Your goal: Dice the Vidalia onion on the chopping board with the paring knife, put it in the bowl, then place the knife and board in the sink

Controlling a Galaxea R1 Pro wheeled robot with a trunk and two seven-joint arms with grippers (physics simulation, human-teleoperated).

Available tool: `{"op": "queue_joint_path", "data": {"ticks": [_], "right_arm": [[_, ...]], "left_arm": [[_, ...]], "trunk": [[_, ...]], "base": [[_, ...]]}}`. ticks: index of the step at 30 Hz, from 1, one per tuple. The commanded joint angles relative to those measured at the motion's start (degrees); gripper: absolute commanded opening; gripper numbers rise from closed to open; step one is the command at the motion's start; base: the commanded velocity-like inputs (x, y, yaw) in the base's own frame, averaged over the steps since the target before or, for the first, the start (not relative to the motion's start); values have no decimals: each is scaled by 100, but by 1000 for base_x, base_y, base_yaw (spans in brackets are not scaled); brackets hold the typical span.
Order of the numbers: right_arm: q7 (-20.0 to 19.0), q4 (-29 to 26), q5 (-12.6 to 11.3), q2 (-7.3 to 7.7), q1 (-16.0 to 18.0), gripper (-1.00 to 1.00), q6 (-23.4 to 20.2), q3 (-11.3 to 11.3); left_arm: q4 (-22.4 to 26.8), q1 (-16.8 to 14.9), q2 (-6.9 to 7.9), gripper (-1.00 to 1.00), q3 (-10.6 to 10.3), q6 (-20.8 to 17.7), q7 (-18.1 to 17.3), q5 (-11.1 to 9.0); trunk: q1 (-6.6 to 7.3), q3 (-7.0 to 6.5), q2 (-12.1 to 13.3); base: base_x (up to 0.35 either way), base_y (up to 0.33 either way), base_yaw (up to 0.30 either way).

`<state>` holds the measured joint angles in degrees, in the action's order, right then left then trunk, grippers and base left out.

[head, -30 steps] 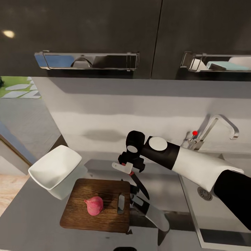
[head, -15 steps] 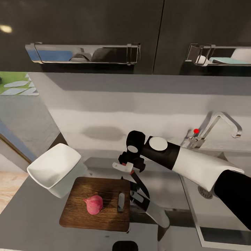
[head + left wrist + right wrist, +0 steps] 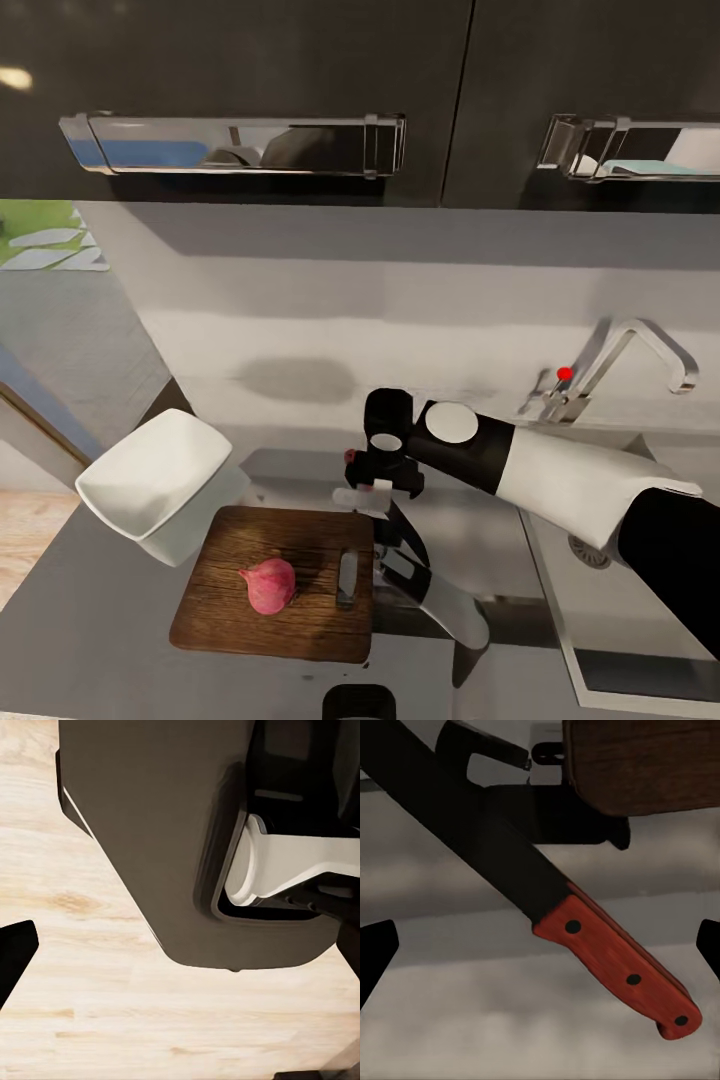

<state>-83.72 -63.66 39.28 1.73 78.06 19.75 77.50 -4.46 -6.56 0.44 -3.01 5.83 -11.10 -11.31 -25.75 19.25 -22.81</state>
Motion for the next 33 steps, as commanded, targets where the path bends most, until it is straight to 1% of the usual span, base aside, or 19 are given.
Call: {"op": "queue_joint_path", "data": {"ticks": [1,9,19,21,25,27,30,33], "right_arm": [[4,-8,18,4,7,100,47,27],[5,-9,18,11,7,100,127,45],[-11,-6,27,39,7,100,279,-8],[-18,-6,27,39,7,100,319,-60],[-44,-6,22,50,7,100,526,-346],[-68,15,20,76,7,100,624,-431],[-103,144,33,142,7,100,791,-500],[-112,313,45,157,7,100,938,-535]], "left_arm": [[-29,-8,0,100,-33,41,-33,-56],[-29,-9,0,100,-33,41,-33,-56],[-29,-7,-8,100,-33,41,-33,-56],[-29,-7,-8,100,-33,41,-33,-56],[-29,-7,-7,100,-33,41,-33,-56],[-29,-7,-8,100,-33,41,-33,-56],[-29,-6,-9,100,-33,41,-33,-56],[-29,-5,-14,100,-35,41,-33,-56]], "trunk": [[-3,10,-10],[-3,10,-10],[-3,10,-10],[-3,10,-10],[-3,10,-10],[-3,10,-10],[-3,10,-10],[-3,10,-10]], "base": [[0,0,0],[0,0,0],[0,0,0],[0,0,0],[0,0,0],[0,0,0],[0,0,0],[0,0,0]]}}
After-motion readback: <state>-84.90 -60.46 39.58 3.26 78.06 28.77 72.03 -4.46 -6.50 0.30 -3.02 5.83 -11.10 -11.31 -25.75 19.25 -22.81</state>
